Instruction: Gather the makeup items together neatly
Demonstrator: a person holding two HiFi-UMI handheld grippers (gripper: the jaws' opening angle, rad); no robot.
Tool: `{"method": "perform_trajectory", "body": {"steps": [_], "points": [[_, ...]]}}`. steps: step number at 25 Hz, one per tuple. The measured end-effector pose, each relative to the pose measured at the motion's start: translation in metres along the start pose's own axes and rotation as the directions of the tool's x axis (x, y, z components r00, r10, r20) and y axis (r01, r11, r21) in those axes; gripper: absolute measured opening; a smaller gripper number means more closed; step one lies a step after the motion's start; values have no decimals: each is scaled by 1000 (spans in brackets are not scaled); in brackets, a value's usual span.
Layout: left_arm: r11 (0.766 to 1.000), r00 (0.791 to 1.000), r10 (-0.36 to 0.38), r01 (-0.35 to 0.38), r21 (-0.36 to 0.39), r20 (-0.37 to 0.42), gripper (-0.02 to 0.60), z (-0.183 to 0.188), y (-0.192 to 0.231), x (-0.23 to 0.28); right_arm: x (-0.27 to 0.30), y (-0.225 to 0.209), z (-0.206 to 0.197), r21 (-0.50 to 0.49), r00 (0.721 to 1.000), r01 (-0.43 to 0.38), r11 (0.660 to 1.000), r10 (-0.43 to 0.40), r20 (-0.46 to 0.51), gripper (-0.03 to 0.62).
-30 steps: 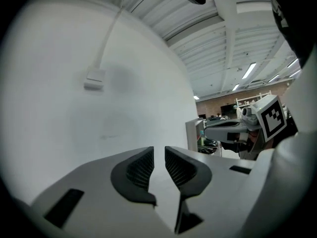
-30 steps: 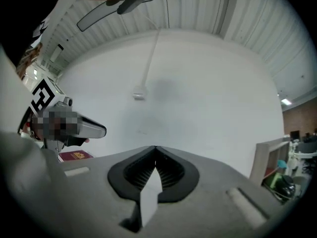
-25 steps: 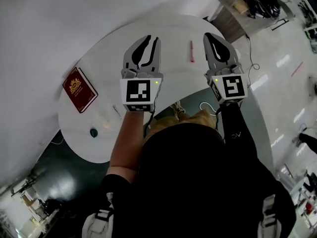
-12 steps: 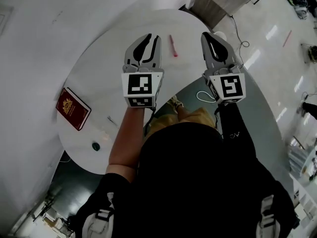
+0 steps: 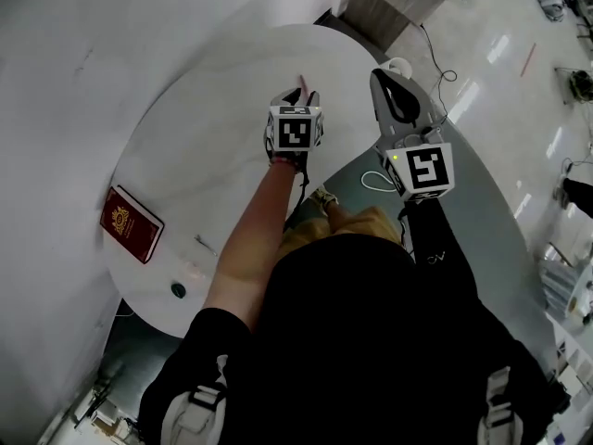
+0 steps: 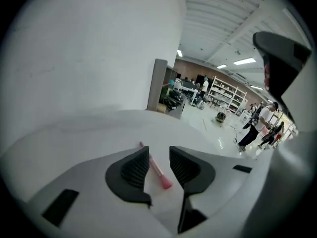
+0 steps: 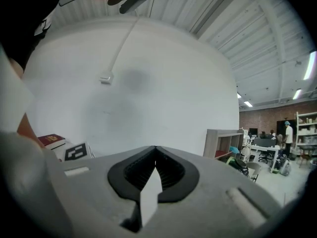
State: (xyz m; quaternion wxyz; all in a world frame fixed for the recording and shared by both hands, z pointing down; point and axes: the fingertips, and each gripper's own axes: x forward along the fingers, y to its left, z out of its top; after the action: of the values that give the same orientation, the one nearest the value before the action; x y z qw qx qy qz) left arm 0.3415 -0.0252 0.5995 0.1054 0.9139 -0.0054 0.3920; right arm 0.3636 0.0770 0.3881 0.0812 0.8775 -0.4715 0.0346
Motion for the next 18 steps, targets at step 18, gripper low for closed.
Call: {"method": "perform_trajectory", "body": {"steps": [18], "points": [[985, 983, 170, -168, 39, -64, 44, -12, 28, 15, 24, -14, 2, 22, 998, -63, 998, 62, 12, 5]]}}
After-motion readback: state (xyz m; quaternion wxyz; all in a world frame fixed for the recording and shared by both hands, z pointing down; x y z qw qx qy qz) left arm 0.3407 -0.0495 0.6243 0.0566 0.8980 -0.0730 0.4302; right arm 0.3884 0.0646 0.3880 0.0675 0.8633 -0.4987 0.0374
